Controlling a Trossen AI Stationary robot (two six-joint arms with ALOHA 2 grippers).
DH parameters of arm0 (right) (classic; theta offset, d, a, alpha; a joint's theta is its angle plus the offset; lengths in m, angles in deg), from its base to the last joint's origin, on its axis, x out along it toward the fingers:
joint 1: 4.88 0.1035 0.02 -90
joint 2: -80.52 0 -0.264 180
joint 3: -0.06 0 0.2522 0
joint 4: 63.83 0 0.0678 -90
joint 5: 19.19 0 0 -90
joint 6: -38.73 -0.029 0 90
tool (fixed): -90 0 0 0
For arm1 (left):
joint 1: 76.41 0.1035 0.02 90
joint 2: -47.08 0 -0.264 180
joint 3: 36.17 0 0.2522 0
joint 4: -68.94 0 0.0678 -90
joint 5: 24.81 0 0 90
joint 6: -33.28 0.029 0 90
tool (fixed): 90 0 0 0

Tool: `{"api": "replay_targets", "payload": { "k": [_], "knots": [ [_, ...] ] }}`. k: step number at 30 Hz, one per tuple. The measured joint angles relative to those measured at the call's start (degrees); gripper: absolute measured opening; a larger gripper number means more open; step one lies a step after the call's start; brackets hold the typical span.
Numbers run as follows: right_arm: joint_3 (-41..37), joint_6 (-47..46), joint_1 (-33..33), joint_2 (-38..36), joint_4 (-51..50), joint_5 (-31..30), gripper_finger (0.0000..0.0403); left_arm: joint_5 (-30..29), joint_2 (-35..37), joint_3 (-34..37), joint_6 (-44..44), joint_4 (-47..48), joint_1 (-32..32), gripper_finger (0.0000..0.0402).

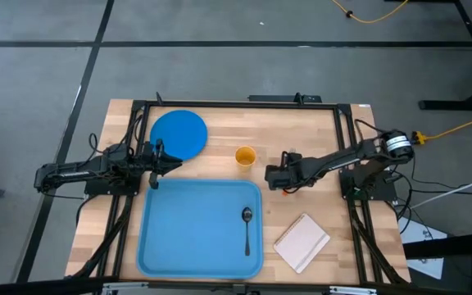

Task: Pick and place plate/cup/fork/spoon on tray
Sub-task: Put the orange fork on the blue tray

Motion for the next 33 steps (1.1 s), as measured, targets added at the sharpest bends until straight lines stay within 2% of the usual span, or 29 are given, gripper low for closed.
{"api": "replay_targets", "payload": {
  "k": [16,25,33],
  "knots": [
    [-0.64,-3.80,-1.99,2.67,-3.15,-1.72,0.0126,0.00,0.00,0.00,0.00,0.01,0.01,0.0059],
    [-2.06,4.35,-4.83,4.25,1.09,-1.58,0.0126,-0.02,0.00,0.01,0.00,0.01,0.00,0.0059],
    [-1.79,3.37,-4.92,4.37,0.43,-0.50,0.0119,0.00,-0.01,0.00,0.01,0.01,0.01,0.0059]
  ]
}}
